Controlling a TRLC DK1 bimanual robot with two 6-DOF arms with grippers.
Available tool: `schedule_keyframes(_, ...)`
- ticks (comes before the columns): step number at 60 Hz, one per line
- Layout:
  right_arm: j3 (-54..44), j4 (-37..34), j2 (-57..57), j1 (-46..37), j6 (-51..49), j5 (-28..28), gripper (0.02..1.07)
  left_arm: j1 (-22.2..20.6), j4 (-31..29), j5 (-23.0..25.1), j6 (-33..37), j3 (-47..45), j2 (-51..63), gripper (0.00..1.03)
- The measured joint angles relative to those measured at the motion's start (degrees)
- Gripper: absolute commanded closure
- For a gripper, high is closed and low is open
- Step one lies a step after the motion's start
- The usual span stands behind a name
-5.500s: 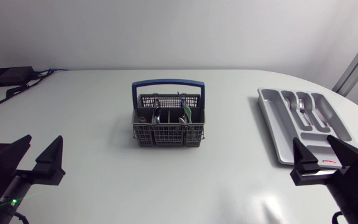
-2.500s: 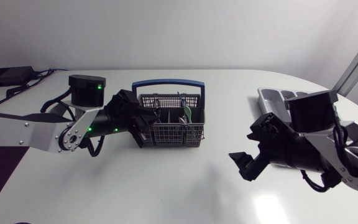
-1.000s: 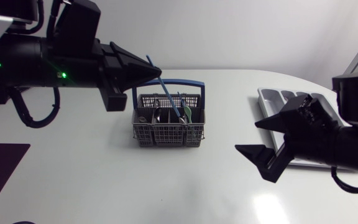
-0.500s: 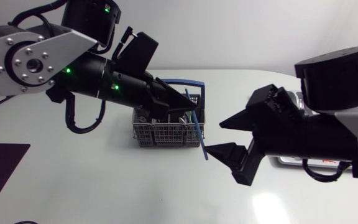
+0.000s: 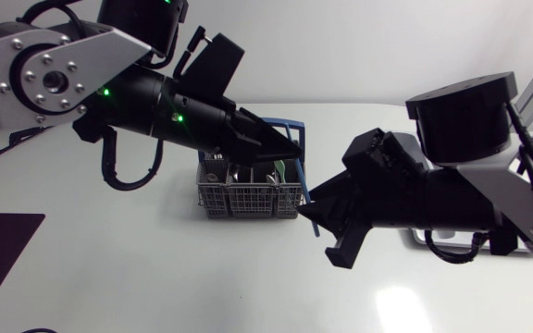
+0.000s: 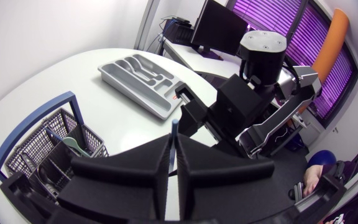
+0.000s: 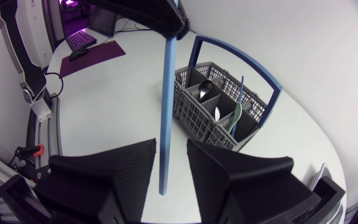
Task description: Unload the cutlery basket into the drawer organizer.
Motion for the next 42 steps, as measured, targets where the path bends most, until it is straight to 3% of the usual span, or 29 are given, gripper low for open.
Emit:
schedule_keyframes(4,0.0,0.0,0.07,0.0,0.48,-0.33,1.0,0.07,0.0,0.0,0.0,0.0,0.07,1.0)
schedule_keyframes(14,0.0,-0.11,0.17,0.02,0.83,-0.74,1.01,0.63,-0.02,0.13,0.0,0.0,0.07,0.98)
schedule_keyframes(20,0.0,-0.42,0.48,0.63,1.01,-0.7,1.01,0.87,-0.57,0.2,0.0,0.0,0.07,0.74)
schedule_keyframes(25,-0.02,-1.86,0.83,1.55,0.98,-0.87,1.01,0.94,-0.17,0.15,0.02,0.0,0.07,0.46)
schedule_keyframes(29,-0.09,-2.67,1.25,2.01,0.98,-1.16,1.01,1.55,0.07,0.15,0.02,0.24,0.07,0.32)
schedule_keyframes(34,-0.68,-3.37,1.2,2.03,0.94,-1.14,1.01,2.8,0.87,-0.13,0.02,0.9,0.07,0.23)
schedule_keyframes(42,-1.86,-5.92,0.39,-0.15,0.52,-1.16,1.01,5.03,1.55,-3.45,1.51,2.97,0.04,0.2)
